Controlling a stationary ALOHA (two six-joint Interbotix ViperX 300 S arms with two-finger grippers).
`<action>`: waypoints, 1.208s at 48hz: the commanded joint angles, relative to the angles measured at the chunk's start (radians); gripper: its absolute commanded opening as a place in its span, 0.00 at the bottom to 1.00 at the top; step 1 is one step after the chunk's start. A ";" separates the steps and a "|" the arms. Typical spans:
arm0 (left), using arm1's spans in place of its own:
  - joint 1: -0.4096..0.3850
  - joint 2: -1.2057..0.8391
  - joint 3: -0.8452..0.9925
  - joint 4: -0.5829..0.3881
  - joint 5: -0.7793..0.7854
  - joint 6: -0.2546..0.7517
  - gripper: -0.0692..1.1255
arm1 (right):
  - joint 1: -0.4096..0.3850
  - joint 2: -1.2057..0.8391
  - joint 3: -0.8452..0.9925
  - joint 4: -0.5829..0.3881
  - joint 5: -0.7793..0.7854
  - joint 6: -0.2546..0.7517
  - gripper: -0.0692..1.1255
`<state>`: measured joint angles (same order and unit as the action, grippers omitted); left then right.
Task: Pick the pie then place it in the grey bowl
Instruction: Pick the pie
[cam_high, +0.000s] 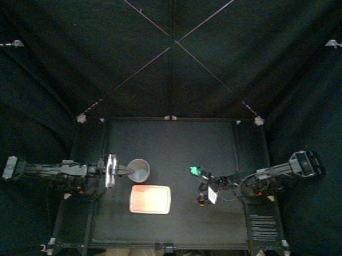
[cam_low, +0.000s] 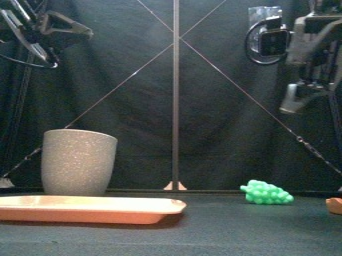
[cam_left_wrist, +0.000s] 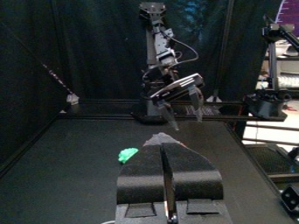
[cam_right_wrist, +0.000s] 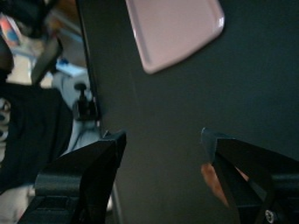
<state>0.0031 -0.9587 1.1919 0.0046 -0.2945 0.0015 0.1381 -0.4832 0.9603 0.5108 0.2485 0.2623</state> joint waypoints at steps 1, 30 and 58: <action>0.002 0.005 -0.017 0.003 -0.009 0.002 0.17 | -0.044 -0.023 -0.037 0.005 0.156 0.052 0.89; 0.011 0.005 0.006 0.003 -0.005 0.002 0.17 | 0.138 0.063 -0.060 -0.161 0.506 0.759 0.89; 0.064 0.005 0.031 0.003 -0.006 0.003 0.17 | 0.245 0.250 -0.121 -0.779 0.397 1.476 0.89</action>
<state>0.0537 -0.9587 1.2379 0.0046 -0.2945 0.0031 0.3774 -0.2439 0.8621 -0.2562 0.6765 1.7242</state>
